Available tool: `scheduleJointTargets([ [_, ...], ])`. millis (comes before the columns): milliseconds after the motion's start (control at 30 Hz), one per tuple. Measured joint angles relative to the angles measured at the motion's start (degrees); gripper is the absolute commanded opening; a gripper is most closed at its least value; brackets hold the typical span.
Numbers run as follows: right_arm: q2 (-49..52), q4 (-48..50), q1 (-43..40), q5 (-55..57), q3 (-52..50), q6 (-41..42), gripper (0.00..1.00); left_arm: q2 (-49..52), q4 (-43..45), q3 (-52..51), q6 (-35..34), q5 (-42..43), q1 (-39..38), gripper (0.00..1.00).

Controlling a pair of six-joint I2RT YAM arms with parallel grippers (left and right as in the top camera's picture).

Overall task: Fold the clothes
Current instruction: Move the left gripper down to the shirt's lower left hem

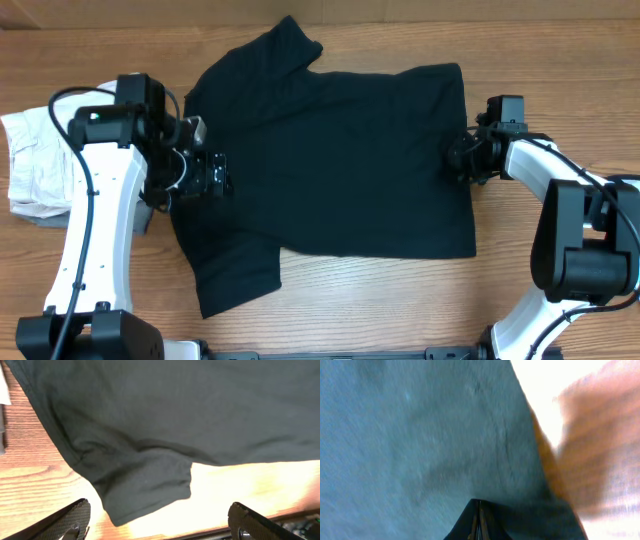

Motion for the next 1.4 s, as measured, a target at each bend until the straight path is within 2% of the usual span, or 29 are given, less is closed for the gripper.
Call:
scheduleJointTargets([
  [233,2.73,2.25,-4.00,-3.80,2.38,2.95,0.05,0.00,6.73,-10.99,-0.90,-0.44,0.00,0.93],
  [433,3.74,-2.58,-9.11,-8.59,4.48,1.86,0.06,0.04,12.98,-19.74,-2.16,-0.39,0.00,0.91],
  [600,1.77,-8.15,-10.62,-7.76,4.76,0.42,0.12,0.04,18.82,-26.05,-4.44,-0.37,0.00,0.88],
  [733,-3.17,-11.80,-10.73,-6.80,4.72,-0.48,0.13,0.04,21.16,-29.14,-7.45,-0.85,0.00,0.74],
  [833,-8.50,-13.55,-10.73,-6.64,4.72,-0.74,0.16,0.04,21.16,-29.86,-8.44,-2.19,0.00,0.72],
  [933,-12.83,-14.78,-10.73,-6.58,4.72,-1.16,0.17,0.04,20.46,-30.03,-8.68,-2.99,0.00,0.62],
  [1033,-15.15,-16.04,-10.71,-6.45,4.72,-1.42,0.17,0.04,20.28,-30.10,-8.44,-3.41,0.00,0.45],
  [1100,-15.37,-16.98,-10.73,-6.43,4.72,-1.51,0.17,0.04,21.70,-30.38,-8.52,-3.41,0.00,0.29],
  [1133,-15.37,-17.53,-10.71,-6.38,4.72,-1.55,0.17,0.04,22.43,-30.49,-8.46,-3.28,0.00,0.25],
  [1233,-15.34,-18.60,-10.71,-6.40,4.72,-1.60,0.17,0.04,24.83,-30.62,-8.13,-0.22,0.00,0.21],
  [1400,-15.34,-19.47,-10.71,-6.38,4.72,-1.77,0.17,0.04,26.45,-30.64,-8.15,4.90,0.00,0.20],
])
